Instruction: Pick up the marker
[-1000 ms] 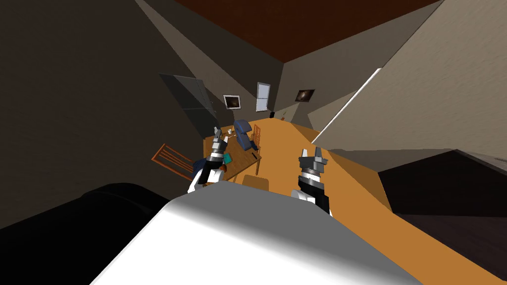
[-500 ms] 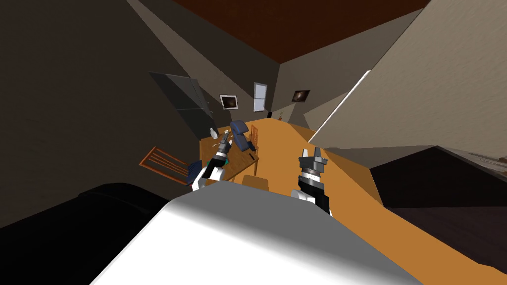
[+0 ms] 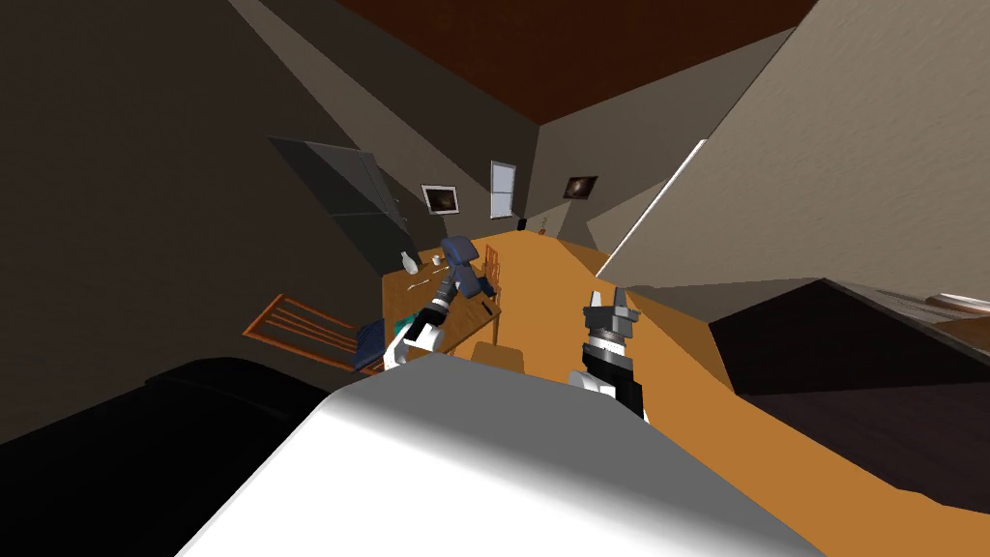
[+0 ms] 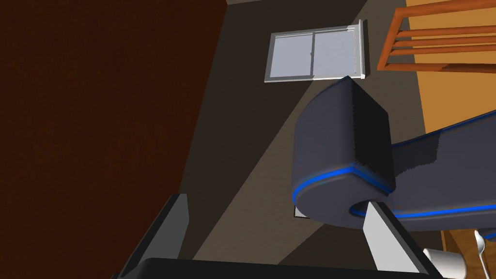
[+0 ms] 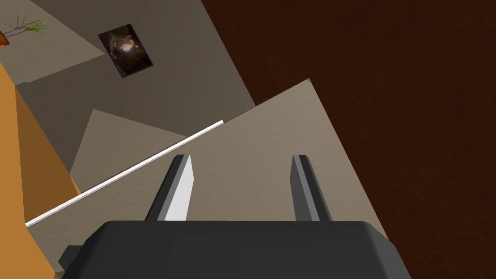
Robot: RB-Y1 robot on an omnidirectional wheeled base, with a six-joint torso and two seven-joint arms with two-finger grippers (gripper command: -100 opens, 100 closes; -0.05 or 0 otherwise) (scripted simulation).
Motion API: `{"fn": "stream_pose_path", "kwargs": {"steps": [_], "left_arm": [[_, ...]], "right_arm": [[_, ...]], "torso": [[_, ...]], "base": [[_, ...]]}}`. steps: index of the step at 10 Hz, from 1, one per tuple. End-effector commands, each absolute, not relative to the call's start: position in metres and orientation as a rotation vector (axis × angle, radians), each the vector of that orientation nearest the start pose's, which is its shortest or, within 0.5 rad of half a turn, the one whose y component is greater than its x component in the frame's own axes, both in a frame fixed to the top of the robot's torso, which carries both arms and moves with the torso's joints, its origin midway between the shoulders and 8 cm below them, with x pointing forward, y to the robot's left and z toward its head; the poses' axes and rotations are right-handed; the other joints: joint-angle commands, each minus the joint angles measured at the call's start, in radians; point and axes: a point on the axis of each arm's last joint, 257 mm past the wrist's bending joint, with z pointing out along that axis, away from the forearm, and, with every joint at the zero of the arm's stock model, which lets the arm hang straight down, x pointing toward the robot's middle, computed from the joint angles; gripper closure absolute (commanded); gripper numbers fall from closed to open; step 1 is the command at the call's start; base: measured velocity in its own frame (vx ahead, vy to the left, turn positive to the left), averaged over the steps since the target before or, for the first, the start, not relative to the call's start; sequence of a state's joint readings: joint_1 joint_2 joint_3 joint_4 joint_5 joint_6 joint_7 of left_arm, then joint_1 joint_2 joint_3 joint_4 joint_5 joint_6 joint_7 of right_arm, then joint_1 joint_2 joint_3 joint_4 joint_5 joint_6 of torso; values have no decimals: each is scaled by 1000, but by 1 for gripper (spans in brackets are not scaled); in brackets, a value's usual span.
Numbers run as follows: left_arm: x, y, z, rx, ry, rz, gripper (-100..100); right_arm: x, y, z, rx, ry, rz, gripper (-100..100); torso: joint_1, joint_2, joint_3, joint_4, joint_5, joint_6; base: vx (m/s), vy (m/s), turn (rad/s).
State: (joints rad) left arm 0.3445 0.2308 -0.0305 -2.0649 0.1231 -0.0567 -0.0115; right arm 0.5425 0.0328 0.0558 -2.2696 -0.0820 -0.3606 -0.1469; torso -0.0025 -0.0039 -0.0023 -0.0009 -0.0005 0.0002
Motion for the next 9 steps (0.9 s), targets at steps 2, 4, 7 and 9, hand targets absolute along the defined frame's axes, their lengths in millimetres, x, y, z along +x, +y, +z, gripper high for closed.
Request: {"fn": "stream_pose_path", "kwargs": {"steps": [2,4,7,9], "left_arm": [[457,268,-153,-1016,1200,-1203,-100],[467,261,-188,-1074,1296,-1173,-100],[474,254,-224,-1127,1398,-1138,-100],[476,252,-247,-1160,1461,-1109,-100]], "right_arm": [[365,-280,-23,956,609,1481,0],[365,-280,-23,956,609,1481,0],[365,-280,-23,956,609,1481,0],[365,-280,-23,956,609,1481,0]], "torso": [[-1,-1,0,0,0,0],[0,0,0,0,0,0],[1,1,1,0,0,0],[0,1,0,0,0,-1]], "base": [[60,-40,-56],[54,-33,-89],[44,-28,-68],[47,-29,-42]]}}
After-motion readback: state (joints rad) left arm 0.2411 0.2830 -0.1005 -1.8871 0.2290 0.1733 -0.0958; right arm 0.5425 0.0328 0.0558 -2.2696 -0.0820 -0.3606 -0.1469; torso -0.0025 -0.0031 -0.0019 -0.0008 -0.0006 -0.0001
